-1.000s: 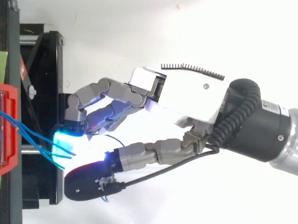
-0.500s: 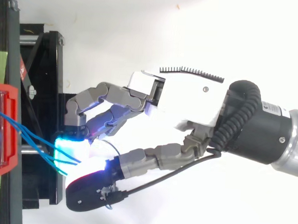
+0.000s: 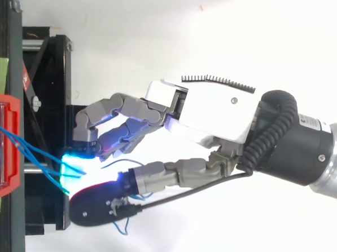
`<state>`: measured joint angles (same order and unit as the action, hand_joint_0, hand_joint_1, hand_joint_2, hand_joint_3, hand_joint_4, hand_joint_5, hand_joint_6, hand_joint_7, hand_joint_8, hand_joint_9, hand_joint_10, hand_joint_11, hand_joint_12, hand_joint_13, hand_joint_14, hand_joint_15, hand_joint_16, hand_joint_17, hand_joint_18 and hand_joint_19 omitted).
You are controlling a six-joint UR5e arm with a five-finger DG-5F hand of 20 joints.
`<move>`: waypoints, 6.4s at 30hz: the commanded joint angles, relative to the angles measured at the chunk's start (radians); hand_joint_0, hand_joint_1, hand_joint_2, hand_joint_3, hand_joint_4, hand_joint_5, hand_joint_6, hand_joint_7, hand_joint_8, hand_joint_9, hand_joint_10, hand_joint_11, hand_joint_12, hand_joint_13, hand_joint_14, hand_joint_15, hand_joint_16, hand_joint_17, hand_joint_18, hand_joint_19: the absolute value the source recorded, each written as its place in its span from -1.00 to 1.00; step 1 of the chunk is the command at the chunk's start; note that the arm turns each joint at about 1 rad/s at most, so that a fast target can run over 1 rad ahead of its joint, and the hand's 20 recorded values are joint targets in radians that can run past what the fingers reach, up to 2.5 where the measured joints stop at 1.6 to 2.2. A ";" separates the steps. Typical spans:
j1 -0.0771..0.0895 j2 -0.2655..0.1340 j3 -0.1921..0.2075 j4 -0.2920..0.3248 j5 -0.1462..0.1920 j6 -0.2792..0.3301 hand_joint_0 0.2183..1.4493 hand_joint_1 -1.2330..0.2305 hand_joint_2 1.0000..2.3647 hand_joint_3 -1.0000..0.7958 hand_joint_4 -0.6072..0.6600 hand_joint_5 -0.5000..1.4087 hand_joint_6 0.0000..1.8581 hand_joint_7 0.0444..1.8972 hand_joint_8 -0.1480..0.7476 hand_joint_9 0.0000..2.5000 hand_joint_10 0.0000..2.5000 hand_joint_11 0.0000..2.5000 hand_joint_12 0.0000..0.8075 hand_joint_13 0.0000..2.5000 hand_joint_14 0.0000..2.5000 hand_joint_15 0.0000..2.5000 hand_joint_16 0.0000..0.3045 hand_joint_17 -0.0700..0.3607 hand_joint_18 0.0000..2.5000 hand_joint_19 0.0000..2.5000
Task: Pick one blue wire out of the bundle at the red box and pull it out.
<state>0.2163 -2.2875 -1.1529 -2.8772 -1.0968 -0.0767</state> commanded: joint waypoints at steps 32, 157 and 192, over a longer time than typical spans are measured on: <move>-0.003 -0.001 0.002 -0.001 0.000 0.000 -0.54 -0.19 -1.00 -0.44 0.07 -0.67 -0.04 -0.06 0.02 -0.32 -0.99 -0.57 0.06 -0.38 -0.99 -0.66 -0.61 -0.05 -0.41 -0.60; -0.018 -0.004 0.001 -0.099 0.064 -0.230 -0.44 -0.14 -0.99 -0.37 0.24 -0.65 -0.08 -0.02 0.10 -0.25 -0.99 -0.52 0.07 -0.36 -0.99 -0.63 -0.61 -0.06 -0.42 -0.56; -0.018 -0.004 0.009 -0.076 0.092 -0.301 -0.46 -0.31 -1.00 -0.43 0.22 -0.66 -0.07 -0.03 0.08 -0.29 -0.99 -0.52 0.06 -0.37 -0.99 -0.63 -0.61 -0.05 -0.42 -0.56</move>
<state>0.1981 -2.2919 -1.1557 -2.9455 -1.0043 -0.3784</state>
